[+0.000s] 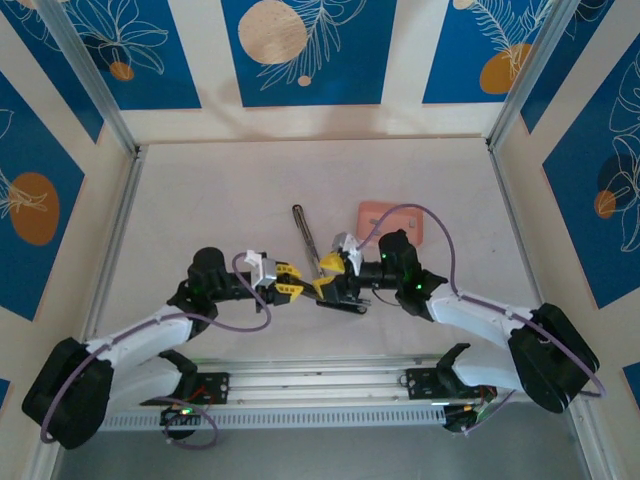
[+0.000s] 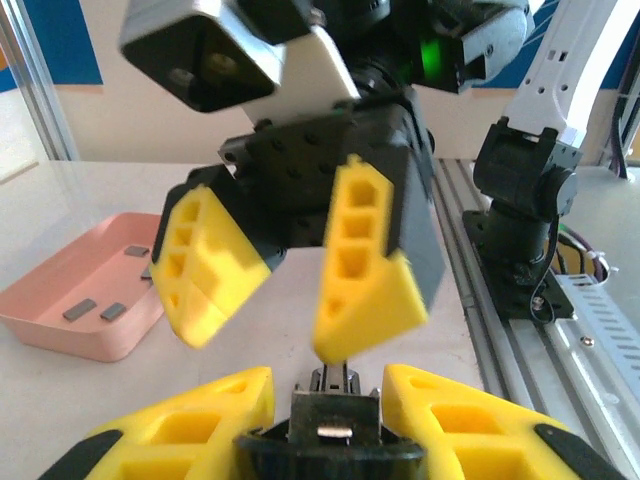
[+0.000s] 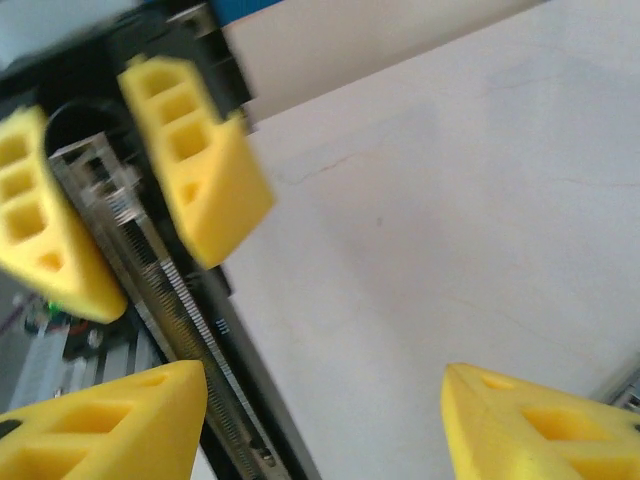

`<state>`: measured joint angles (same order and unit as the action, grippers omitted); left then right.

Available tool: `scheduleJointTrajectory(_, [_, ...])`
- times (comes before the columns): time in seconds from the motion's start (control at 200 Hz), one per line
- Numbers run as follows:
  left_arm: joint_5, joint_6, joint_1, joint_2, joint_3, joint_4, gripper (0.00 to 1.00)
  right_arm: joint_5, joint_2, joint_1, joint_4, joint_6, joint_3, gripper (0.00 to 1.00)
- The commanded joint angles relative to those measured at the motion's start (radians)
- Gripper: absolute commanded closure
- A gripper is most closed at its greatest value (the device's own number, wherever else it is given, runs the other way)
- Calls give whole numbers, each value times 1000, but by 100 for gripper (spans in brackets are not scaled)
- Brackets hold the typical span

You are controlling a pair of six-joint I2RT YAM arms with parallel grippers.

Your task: Load the staples into the stapler

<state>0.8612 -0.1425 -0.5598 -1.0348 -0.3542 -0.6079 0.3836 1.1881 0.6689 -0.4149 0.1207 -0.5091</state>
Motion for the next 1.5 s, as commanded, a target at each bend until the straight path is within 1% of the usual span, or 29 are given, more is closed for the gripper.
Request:
scheduleJointTrajectory(0.0, [-41, -171, -10, 74, -73, 274, 87, -86, -76, -55, 291, 343, -54, 36])
scheduleJointTrajectory(0.105, [-69, -245, -10, 105, -116, 436, 86, -96, -93, -84, 453, 487, -66, 38])
scheduleJointTrajectory(0.195, [-91, -299, -12, 115, -148, 547, 87, -39, -97, -113, 545, 551, -57, 38])
scheduleJointTrajectory(0.245, [-103, -318, -13, 115, -158, 583, 86, -33, -102, -130, 599, 586, -56, 38])
scheduleJointTrajectory(0.375, [-122, -351, -15, 115, -190, 664, 86, 24, -117, -181, 694, 637, -49, 37])
scheduleJointTrajectory(0.505, [-141, -417, -15, 114, -232, 781, 86, 74, -90, -234, 779, 648, -51, 38])
scheduleJointTrajectory(0.565, [-147, -432, -17, 116, -238, 798, 86, 103, -73, -244, 780, 648, -45, 40])
scheduleJointTrajectory(0.695, [-160, -445, -20, 119, -243, 818, 85, 118, -17, -245, 780, 647, -44, 45])
scheduleJointTrajectory(1.0, [-185, -467, -22, 117, -255, 857, 85, 160, 125, -241, 735, 626, -68, 51])
scheduleJointTrajectory(1.25, [-206, -470, -25, 121, -252, 858, 85, 182, 224, -203, 686, 622, -86, 56])
scheduleJointTrajectory(1.496, [-214, -468, -28, 119, -256, 869, 85, 178, 274, -168, 664, 625, -104, 59])
